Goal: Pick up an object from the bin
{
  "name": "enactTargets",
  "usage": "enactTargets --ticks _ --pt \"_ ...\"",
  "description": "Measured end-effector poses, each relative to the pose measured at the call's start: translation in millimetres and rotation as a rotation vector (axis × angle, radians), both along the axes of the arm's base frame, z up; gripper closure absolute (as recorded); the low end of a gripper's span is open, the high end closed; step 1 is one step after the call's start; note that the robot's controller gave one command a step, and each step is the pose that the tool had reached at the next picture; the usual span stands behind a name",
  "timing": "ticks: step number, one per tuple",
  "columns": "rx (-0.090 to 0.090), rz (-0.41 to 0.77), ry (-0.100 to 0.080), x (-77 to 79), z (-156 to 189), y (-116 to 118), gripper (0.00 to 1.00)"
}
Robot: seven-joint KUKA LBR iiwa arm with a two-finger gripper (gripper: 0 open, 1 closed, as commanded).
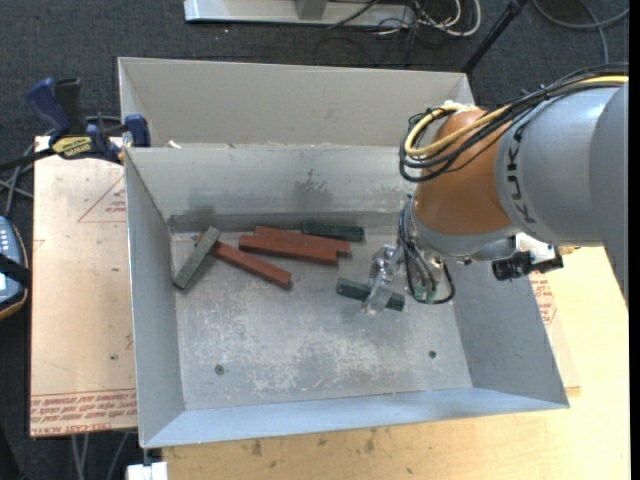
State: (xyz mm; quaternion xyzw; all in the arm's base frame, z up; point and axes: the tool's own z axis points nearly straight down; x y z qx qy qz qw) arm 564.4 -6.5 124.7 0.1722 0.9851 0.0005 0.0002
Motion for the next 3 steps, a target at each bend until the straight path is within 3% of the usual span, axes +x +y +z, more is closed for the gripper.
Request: enactTargets --ticks 3 --pt "0.0 0.001 -0.002 0.4 39 0 1.0"
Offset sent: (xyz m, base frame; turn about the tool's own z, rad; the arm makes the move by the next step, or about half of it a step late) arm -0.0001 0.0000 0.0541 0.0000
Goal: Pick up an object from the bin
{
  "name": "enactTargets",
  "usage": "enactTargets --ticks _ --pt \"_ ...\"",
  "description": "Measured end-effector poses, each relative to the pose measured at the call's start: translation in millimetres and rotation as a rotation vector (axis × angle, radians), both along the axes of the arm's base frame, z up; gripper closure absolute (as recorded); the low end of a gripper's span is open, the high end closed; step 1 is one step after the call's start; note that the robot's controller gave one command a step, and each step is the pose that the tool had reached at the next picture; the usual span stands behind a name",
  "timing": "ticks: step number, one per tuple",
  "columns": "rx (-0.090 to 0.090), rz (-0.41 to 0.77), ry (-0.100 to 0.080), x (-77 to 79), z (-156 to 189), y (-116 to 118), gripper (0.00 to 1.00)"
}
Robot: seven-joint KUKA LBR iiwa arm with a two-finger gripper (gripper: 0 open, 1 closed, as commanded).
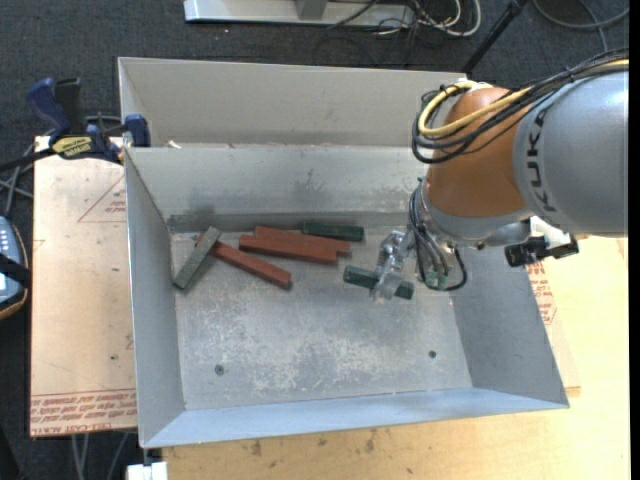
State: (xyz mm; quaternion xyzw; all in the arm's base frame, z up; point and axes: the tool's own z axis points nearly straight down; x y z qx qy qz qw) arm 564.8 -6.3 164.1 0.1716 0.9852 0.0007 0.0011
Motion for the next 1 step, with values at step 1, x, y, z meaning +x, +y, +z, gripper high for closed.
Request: enactTargets --ticks 1 --pt "0.0 0.001 -0.002 0.5 9.3 0.1 1.0"
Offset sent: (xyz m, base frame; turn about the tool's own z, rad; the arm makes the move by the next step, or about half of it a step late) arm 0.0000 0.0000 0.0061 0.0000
